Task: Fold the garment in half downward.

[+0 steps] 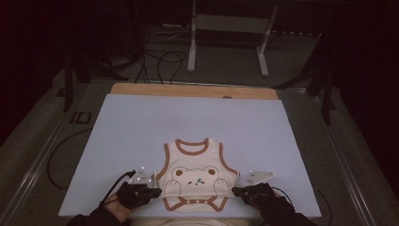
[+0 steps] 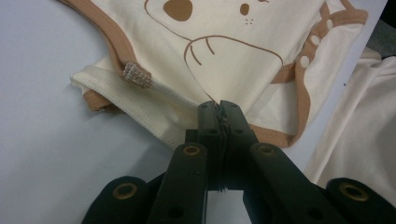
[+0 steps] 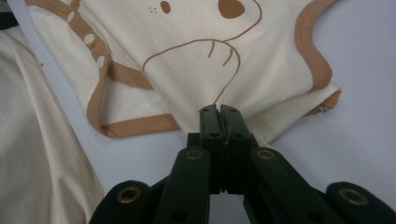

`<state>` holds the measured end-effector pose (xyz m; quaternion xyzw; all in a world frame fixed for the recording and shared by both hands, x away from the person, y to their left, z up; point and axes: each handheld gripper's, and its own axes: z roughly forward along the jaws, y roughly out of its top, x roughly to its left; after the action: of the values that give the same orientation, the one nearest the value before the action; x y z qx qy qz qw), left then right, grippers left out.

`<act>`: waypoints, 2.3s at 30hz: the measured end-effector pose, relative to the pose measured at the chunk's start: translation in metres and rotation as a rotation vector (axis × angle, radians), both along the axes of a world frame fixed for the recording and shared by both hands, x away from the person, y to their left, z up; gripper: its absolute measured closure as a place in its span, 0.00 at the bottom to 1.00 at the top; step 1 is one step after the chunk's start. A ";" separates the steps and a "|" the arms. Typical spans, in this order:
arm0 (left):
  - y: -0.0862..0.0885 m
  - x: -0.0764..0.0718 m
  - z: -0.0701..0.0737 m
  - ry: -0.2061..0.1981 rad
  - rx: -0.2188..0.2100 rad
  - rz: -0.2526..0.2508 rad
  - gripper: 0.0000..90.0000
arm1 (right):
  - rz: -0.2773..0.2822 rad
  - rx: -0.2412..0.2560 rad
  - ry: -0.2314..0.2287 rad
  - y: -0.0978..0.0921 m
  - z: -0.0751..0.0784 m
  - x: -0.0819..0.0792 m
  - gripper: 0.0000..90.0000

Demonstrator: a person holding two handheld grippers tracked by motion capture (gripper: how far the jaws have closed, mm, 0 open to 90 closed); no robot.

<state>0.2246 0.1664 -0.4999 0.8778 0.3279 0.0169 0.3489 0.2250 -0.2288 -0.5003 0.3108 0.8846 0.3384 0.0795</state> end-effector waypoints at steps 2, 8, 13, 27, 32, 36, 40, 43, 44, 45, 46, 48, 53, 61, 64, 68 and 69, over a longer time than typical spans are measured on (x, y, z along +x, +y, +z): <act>0.000 -0.001 0.000 0.002 0.000 0.000 0.99 | 0.002 -0.001 -0.003 -0.001 0.000 0.000 1.00; -0.002 -0.006 0.001 -0.005 0.007 -0.011 0.99 | 0.003 -0.004 0.003 -0.001 0.000 -0.003 1.00; -0.001 -0.009 -0.001 0.010 0.004 -0.015 0.99 | 0.011 -0.009 0.005 -0.001 0.001 -0.007 1.00; 0.001 -0.007 -0.012 0.014 0.009 -0.040 0.93 | 0.032 -0.024 0.019 0.001 -0.009 -0.009 0.97; -0.001 -0.009 -0.011 0.004 0.011 -0.049 0.87 | 0.040 -0.009 0.031 0.000 -0.009 -0.008 0.93; -0.001 -0.009 -0.011 0.001 0.013 -0.048 0.87 | 0.041 -0.010 0.029 0.000 -0.009 -0.008 0.91; -0.001 -0.009 -0.010 0.001 0.002 -0.049 0.78 | 0.047 -0.013 0.030 -0.001 -0.007 -0.007 0.83; 0.000 -0.009 -0.006 -0.006 0.011 -0.048 0.63 | 0.044 -0.005 0.004 -0.002 -0.002 -0.007 0.63; 0.000 -0.009 -0.006 -0.006 0.011 -0.048 0.58 | 0.044 -0.005 0.004 -0.002 -0.002 -0.007 0.63; 0.001 -0.008 -0.004 -0.009 0.015 -0.037 0.54 | 0.039 0.002 -0.003 -0.003 0.002 -0.006 0.54; 0.001 -0.008 -0.004 -0.009 0.015 -0.037 0.52 | 0.039 0.002 -0.003 -0.003 0.002 -0.006 0.54; 0.001 -0.007 -0.003 -0.009 0.013 -0.031 0.49 | 0.040 0.010 -0.009 -0.003 0.004 -0.005 0.50; 0.006 -0.001 0.009 0.008 0.020 -0.026 0.26 | 0.025 0.050 -0.016 -0.004 0.017 0.002 0.29; 0.008 0.005 0.024 -0.006 0.033 -0.049 0.00 | 0.030 0.098 -0.037 -0.004 0.031 0.010 0.16; 0.007 0.009 0.031 -0.022 0.046 -0.069 0.00 | 0.036 0.114 -0.047 -0.003 0.037 0.014 0.14; 0.007 0.014 0.041 -0.043 0.039 -0.081 0.00 | 0.048 0.123 -0.064 -0.001 0.044 0.020 0.11; 0.007 0.014 0.041 -0.043 0.039 -0.081 0.00 | 0.052 0.124 -0.068 -0.001 0.045 0.021 0.11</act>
<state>0.2386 0.1730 -0.4592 0.8964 0.2840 0.0280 0.3391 0.2465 -0.2299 -0.4549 0.2804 0.8666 0.4047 0.0812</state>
